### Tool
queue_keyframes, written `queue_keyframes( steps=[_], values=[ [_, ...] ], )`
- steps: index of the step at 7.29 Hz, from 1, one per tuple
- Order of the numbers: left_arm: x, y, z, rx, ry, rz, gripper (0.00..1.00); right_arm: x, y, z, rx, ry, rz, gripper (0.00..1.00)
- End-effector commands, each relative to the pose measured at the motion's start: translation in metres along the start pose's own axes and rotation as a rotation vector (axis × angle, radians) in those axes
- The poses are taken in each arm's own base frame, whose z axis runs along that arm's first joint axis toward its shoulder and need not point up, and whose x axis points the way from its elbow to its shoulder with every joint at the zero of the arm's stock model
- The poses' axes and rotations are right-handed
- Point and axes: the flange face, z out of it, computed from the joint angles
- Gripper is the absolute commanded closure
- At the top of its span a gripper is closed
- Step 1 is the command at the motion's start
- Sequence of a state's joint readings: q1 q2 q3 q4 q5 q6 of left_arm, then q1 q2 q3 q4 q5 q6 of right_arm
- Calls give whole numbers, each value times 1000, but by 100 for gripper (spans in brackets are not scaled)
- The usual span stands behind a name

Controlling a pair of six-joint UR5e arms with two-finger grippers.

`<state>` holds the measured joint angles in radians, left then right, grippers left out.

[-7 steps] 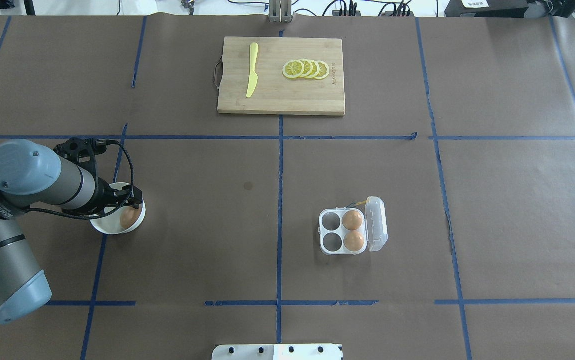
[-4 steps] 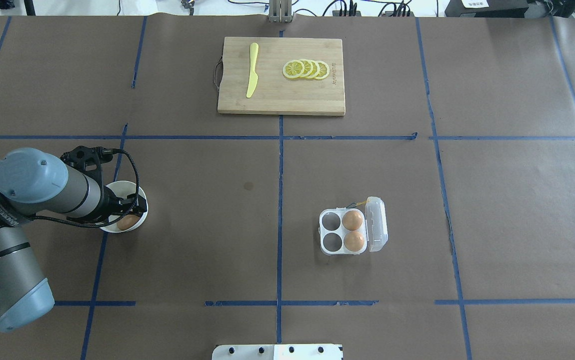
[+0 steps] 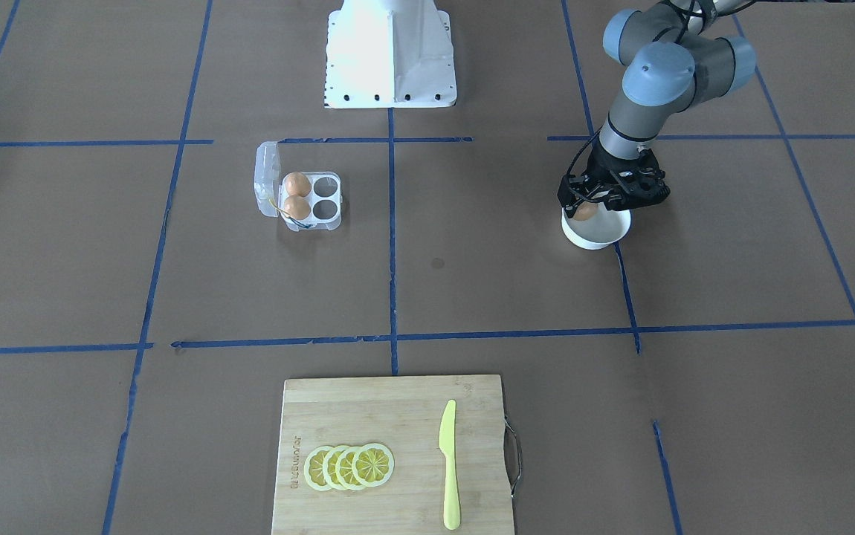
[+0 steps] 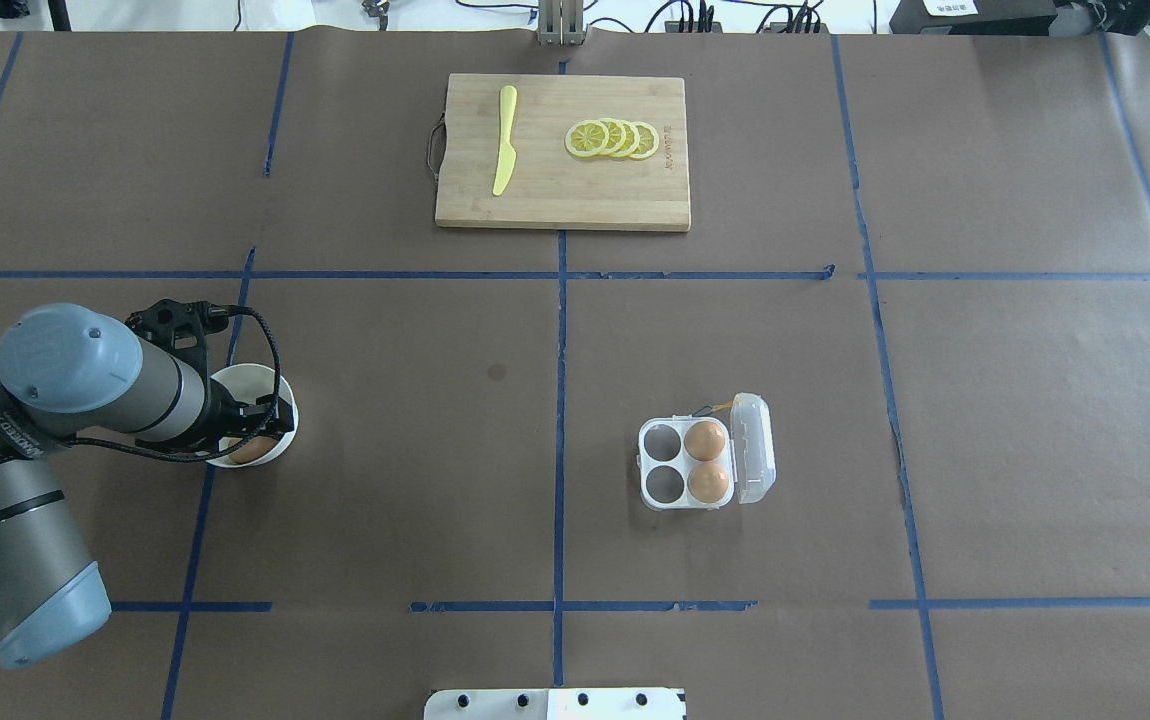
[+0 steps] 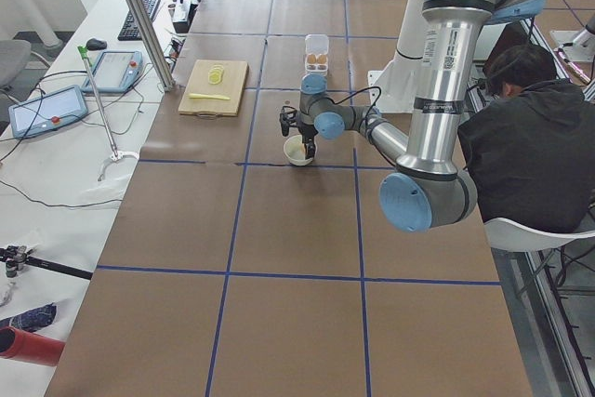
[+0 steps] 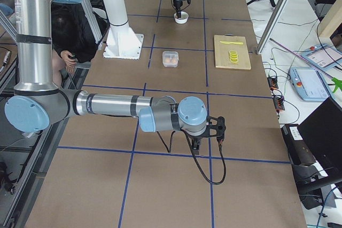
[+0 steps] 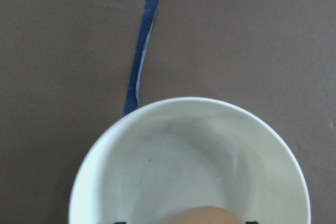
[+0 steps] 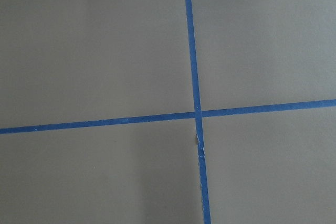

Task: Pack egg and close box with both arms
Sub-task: 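Close the left gripper on the brown egg inside the white bowl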

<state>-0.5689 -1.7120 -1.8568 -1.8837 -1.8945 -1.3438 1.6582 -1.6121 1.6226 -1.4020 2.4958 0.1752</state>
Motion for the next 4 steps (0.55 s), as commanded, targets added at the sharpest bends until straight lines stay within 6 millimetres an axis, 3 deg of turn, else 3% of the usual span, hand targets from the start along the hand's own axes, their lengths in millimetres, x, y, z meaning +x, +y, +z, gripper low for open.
queue_keyframes(
  steps=[1, 4],
  values=[
    [-1, 0, 2, -1, -3, -1, 28, 0, 0, 0, 0, 0, -1, 0],
    [-1, 0, 3, -2, -6, -1, 35, -1, -1, 0, 1, 0, 0, 0]
  ],
)
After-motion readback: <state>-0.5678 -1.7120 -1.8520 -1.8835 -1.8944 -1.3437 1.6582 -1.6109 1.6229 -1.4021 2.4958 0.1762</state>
